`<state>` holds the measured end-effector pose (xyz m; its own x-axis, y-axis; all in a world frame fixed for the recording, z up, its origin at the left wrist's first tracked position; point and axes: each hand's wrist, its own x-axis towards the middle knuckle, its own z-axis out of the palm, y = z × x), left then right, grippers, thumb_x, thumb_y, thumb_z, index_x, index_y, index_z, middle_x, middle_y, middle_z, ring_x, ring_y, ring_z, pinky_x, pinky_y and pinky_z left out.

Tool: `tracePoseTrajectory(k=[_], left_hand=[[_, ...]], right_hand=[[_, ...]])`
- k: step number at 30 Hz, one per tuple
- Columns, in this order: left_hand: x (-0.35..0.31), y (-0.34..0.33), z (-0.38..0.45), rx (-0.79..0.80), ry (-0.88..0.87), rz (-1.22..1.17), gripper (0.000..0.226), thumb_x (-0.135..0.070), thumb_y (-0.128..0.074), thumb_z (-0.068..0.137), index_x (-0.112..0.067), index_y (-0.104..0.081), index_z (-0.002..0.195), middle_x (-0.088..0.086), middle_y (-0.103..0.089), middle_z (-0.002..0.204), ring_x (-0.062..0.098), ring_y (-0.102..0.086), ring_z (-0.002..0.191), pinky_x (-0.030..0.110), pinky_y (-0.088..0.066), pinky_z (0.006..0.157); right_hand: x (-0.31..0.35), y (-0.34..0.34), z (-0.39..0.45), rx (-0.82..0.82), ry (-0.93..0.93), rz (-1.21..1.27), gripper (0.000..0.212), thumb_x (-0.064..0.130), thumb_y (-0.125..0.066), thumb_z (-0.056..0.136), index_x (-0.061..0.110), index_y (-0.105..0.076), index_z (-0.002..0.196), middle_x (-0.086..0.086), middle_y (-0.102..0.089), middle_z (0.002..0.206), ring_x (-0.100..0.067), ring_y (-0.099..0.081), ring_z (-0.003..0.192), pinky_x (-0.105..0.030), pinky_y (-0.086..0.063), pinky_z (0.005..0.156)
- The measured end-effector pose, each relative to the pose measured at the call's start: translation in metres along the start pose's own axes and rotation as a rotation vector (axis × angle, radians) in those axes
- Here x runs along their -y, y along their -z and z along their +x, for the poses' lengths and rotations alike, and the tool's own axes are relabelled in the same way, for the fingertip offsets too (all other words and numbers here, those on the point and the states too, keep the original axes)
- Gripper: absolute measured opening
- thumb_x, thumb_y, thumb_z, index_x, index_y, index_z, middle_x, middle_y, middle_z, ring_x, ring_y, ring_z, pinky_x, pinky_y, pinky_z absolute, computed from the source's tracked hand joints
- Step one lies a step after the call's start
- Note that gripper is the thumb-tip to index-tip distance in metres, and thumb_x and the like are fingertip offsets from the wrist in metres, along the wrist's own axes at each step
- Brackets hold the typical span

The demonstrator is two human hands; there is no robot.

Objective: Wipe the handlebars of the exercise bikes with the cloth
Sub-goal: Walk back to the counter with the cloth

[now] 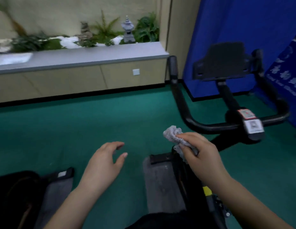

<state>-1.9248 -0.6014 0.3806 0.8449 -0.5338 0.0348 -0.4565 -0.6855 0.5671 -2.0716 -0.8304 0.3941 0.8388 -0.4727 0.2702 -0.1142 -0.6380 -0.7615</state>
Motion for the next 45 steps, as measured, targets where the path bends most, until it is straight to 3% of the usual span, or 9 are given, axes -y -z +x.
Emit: tracePoseTrajectory(k=[7,15,21,26,30,33,37,41,45], left_hand=[[0.102,0.036,-0.050,-0.081,0.242,-0.054,0.031,-0.024,-0.070,0.081,-0.020,-0.065,0.111,-0.012,-0.059,0.101,0.007,-0.058,0.083,0.017,-0.040,0.078],[0.163,0.057,-0.033,-0.180,0.434,-0.136,0.029,-0.025,-0.070,0.080,-0.022,-0.065,0.108,-0.010,-0.064,0.099,0.004,-0.062,0.086,0.022,-0.048,0.083],[0.193,0.065,0.035,-0.227,0.536,-0.154,0.028,-0.023,-0.071,0.079,-0.019,-0.065,0.107,-0.006,-0.067,0.098,0.005,-0.063,0.086,0.014,-0.044,0.079],[0.212,0.089,0.106,-0.277,0.604,-0.151,0.029,-0.025,-0.072,0.078,-0.021,-0.065,0.106,-0.006,-0.068,0.097,0.006,-0.064,0.082,0.020,-0.047,0.081],[0.222,0.116,0.150,-0.363,0.620,-0.183,0.027,-0.024,-0.072,0.078,-0.023,-0.065,0.104,-0.006,-0.068,0.096,0.007,-0.065,0.086,0.027,-0.051,0.085],[0.232,0.131,0.174,-0.394,0.633,-0.181,0.025,-0.023,-0.073,0.078,-0.025,-0.064,0.101,-0.009,-0.067,0.094,0.006,-0.064,0.085,0.024,-0.049,0.082],[0.261,0.141,0.205,-0.395,0.670,-0.188,0.025,-0.022,-0.074,0.077,-0.024,-0.065,0.100,-0.009,-0.067,0.093,0.004,-0.064,0.083,0.020,-0.046,0.079],[0.307,0.150,0.246,-0.385,0.697,-0.218,0.025,-0.021,-0.074,0.077,-0.025,-0.064,0.100,-0.008,-0.067,0.093,0.004,-0.063,0.083,0.023,-0.048,0.079],[0.360,0.169,0.299,-0.376,0.698,-0.231,0.026,-0.022,-0.074,0.077,-0.026,-0.064,0.100,-0.009,-0.067,0.093,0.004,-0.063,0.081,0.023,-0.046,0.075]], right_hand=[[0.036,-0.094,0.016,0.167,-0.039,0.069,0.030,0.003,-0.063,0.085,0.024,-0.072,0.104,0.030,-0.059,0.104,0.010,-0.055,0.103,-0.002,-0.038,0.089],[0.051,-0.163,0.081,0.298,-0.041,0.121,0.027,0.002,-0.062,0.086,0.019,-0.072,0.104,0.029,-0.058,0.100,0.027,-0.049,0.093,0.007,-0.032,0.078],[0.043,-0.211,0.168,0.400,-0.032,0.118,0.026,0.006,-0.060,0.088,0.023,-0.071,0.105,0.023,-0.061,0.100,0.007,-0.057,0.096,0.004,-0.035,0.077],[0.045,-0.240,0.250,0.447,-0.030,0.150,0.025,0.009,-0.059,0.090,0.026,-0.070,0.106,0.019,-0.061,0.102,0.019,-0.051,0.091,0.005,-0.035,0.072],[0.053,-0.262,0.305,0.480,-0.021,0.149,0.025,0.010,-0.057,0.090,0.028,-0.069,0.103,0.019,-0.060,0.099,0.018,-0.051,0.087,0.002,-0.036,0.068],[0.058,-0.279,0.338,0.489,-0.017,0.156,0.025,0.009,-0.058,0.089,0.029,-0.069,0.101,0.018,-0.062,0.099,0.019,-0.052,0.086,0.003,-0.036,0.068],[0.062,-0.312,0.379,0.500,-0.039,0.165,0.025,0.009,-0.058,0.089,0.031,-0.067,0.097,0.013,-0.064,0.100,0.011,-0.055,0.087,-0.003,-0.037,0.070],[0.068,-0.359,0.422,0.511,-0.063,0.147,0.024,0.010,-0.059,0.089,0.033,-0.066,0.096,0.012,-0.065,0.101,0.012,-0.054,0.087,0.001,-0.036,0.068],[0.086,-0.410,0.475,0.530,-0.043,0.113,0.027,0.010,-0.060,0.089,0.036,-0.065,0.090,0.019,-0.062,0.094,-0.004,-0.059,0.090,-0.007,-0.038,0.071]])
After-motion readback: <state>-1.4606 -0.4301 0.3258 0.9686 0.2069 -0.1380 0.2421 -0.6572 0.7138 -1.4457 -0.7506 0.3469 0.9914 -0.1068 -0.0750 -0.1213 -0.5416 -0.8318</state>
